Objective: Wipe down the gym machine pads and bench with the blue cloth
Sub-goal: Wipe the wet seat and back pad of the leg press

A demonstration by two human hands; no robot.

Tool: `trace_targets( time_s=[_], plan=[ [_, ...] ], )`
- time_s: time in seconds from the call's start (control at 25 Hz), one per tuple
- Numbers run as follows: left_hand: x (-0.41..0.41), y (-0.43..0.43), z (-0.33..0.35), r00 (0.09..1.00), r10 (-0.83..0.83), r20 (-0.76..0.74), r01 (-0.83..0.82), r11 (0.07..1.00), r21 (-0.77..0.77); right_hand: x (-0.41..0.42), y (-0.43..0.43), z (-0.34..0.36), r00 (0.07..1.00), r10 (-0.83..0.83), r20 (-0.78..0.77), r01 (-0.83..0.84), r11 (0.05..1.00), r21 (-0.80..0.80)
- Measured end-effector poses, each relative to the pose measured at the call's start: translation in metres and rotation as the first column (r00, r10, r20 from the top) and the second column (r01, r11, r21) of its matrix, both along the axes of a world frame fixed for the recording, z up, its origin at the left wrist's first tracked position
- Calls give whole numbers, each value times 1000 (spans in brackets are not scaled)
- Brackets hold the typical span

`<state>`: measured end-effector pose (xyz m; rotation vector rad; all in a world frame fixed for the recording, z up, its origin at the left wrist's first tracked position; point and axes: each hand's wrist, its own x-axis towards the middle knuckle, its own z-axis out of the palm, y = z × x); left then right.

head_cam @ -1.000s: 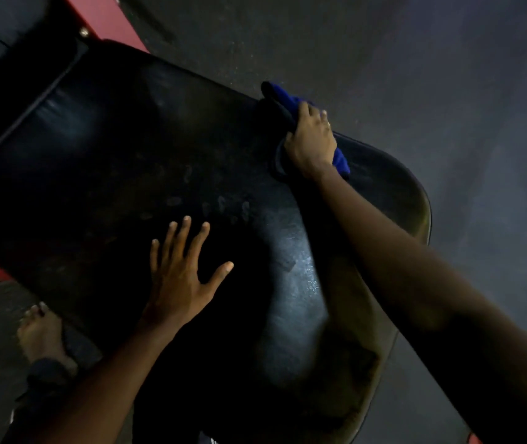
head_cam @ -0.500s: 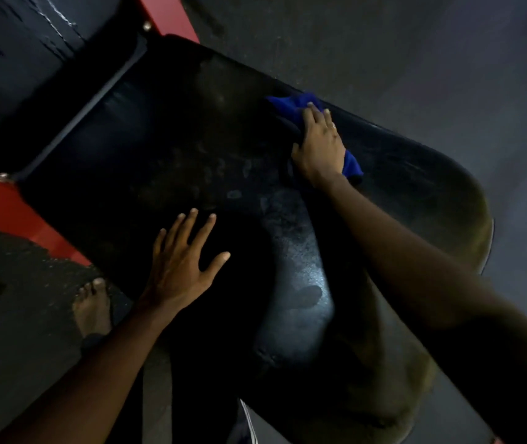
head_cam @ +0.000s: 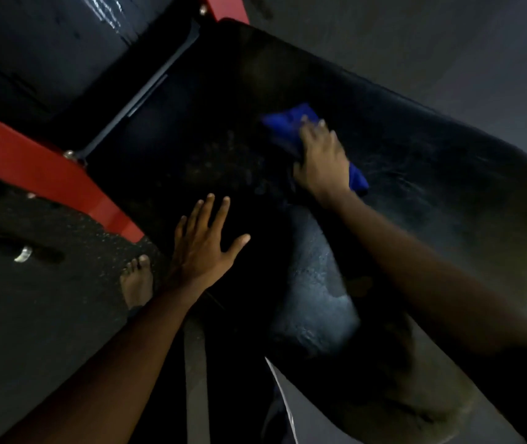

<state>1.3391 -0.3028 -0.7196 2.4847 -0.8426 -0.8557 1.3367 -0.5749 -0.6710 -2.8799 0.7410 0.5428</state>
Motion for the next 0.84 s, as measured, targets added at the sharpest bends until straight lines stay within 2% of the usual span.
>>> trace_targets(
  time_s=[0.08, 0.16, 0.24, 0.32, 0.4, 0.48, 0.52, 0.6, 0.68, 0.76, 0.84],
  plan=[
    [-2, -2, 1, 1000, 5, -12, -5, 1000, 11, 39, -11, -12, 989, -144, 21, 144, 989, -40],
    [-1, -2, 1, 1000, 7, -18, -6, 1000, 7, 43, 17, -16, 975, -218, 42, 219, 975, -21],
    [3, 0, 3, 999, 17, -29, -16, 1000, 19, 9, 70, -6, 992, -118, 40, 115, 991, 72],
    [5, 4, 4, 996, 69, -55, -65, 995, 70, -39, 117, 7, 995, 103, -4, -100, 977, 186],
    [4, 11, 2, 990, 132, -57, -125, 985, 116, -52, 117, 12, 965, 256, -58, -233, 938, 258],
    [1, 17, -1, 989, 149, -25, -145, 982, 120, -24, 87, -1, 943, 329, -61, -308, 925, 222],
    [2, 18, -3, 989, 148, -22, -144, 983, 117, -1, 68, -11, 949, 313, -45, -303, 941, 149],
    [4, 18, -2, 988, 141, -56, -133, 984, 118, 45, 31, -22, 986, 158, -49, -157, 987, 27],
    [6, 17, -1, 987, 146, -66, -137, 984, 116, 61, 13, -27, 999, 16, -30, -16, 1000, 3],
    [6, 17, 2, 988, 150, -47, -146, 986, 80, 34, 33, -16, 1000, -5, 5, 5, 997, 74],
    [0, 10, 7, 988, 149, -52, -148, 989, 26, -42, 68, 18, 997, 71, 3, -70, 988, 137]
  ],
)
